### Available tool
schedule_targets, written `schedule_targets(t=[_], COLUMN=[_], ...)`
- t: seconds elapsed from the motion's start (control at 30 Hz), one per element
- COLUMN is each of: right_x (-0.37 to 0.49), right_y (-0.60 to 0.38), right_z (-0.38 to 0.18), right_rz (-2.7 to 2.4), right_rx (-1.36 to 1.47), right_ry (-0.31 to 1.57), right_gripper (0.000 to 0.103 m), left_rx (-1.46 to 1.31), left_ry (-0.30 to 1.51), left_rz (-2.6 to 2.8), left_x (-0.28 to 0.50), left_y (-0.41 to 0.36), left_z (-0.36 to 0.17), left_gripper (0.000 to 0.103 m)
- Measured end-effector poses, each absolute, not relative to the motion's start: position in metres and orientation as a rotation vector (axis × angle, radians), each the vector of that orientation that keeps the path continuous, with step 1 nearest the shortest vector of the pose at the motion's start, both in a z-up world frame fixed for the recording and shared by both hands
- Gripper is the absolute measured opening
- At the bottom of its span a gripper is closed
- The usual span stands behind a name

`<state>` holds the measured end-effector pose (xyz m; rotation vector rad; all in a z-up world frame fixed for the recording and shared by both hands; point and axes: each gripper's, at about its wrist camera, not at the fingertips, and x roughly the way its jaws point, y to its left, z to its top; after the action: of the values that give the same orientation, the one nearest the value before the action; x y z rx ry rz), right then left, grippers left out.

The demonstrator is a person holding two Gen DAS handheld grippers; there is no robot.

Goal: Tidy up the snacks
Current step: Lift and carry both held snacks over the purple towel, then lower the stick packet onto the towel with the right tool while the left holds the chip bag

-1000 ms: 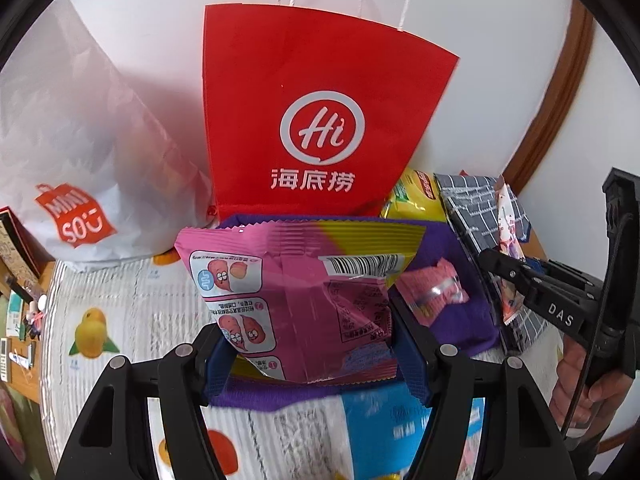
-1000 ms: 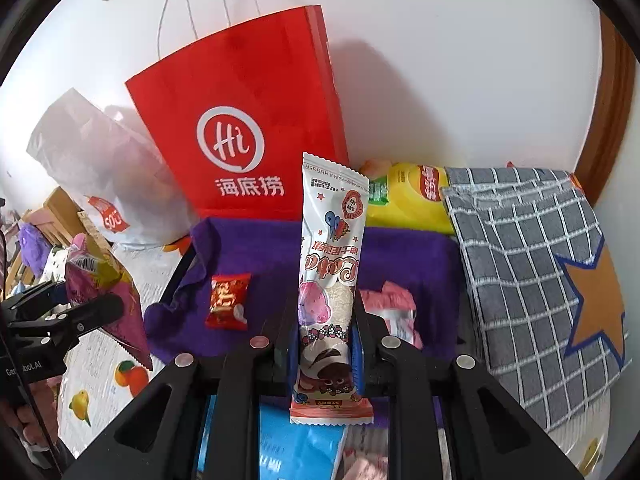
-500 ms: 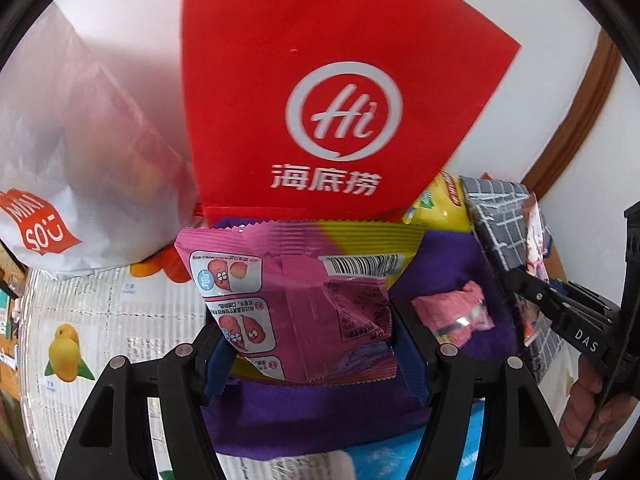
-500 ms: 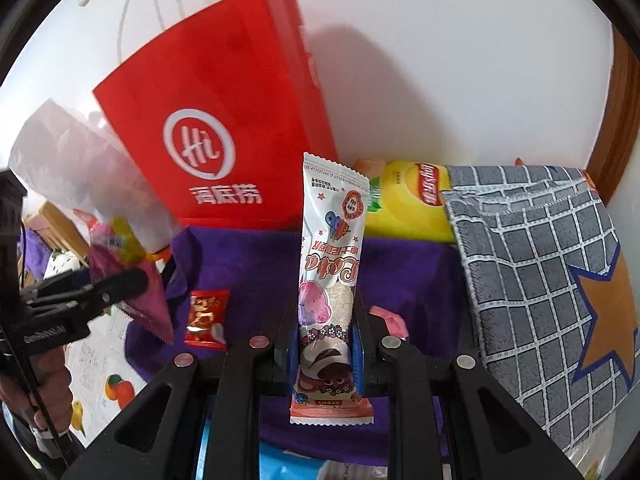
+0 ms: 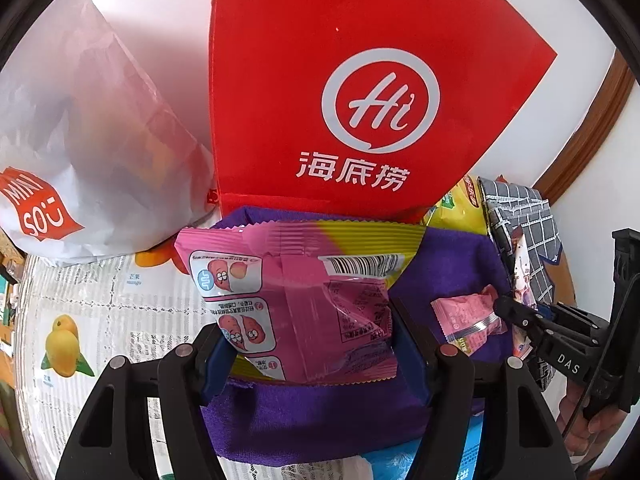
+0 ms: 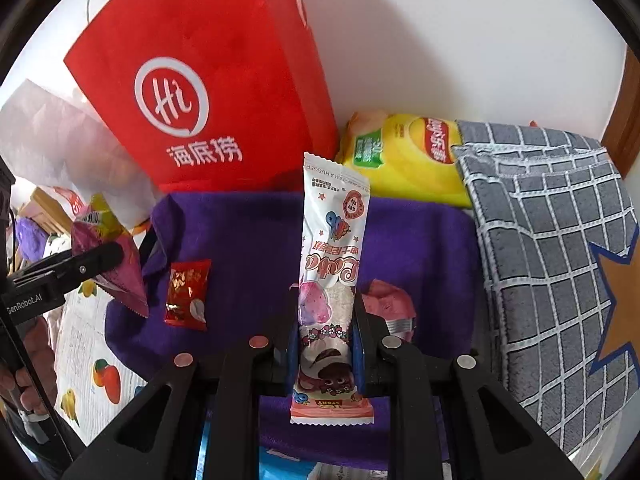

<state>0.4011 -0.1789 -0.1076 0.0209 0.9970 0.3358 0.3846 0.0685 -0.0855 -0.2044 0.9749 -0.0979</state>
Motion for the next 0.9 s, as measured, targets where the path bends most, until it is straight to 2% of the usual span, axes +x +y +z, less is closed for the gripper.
schedule_targets(t=[0.9], right_x=[0.409], right_y=[-0.135], right_z=[-0.142], right_rz=[0.354], right_rx=[-0.089], right_ry=[1.111], right_gripper=[0.024], left_rx=[-0.154], left_ry=[1.07], left_rz=[-0.091], left_x=[0.396], left_y=[0.049], left_z=[-0.113], left_gripper=[0.068])
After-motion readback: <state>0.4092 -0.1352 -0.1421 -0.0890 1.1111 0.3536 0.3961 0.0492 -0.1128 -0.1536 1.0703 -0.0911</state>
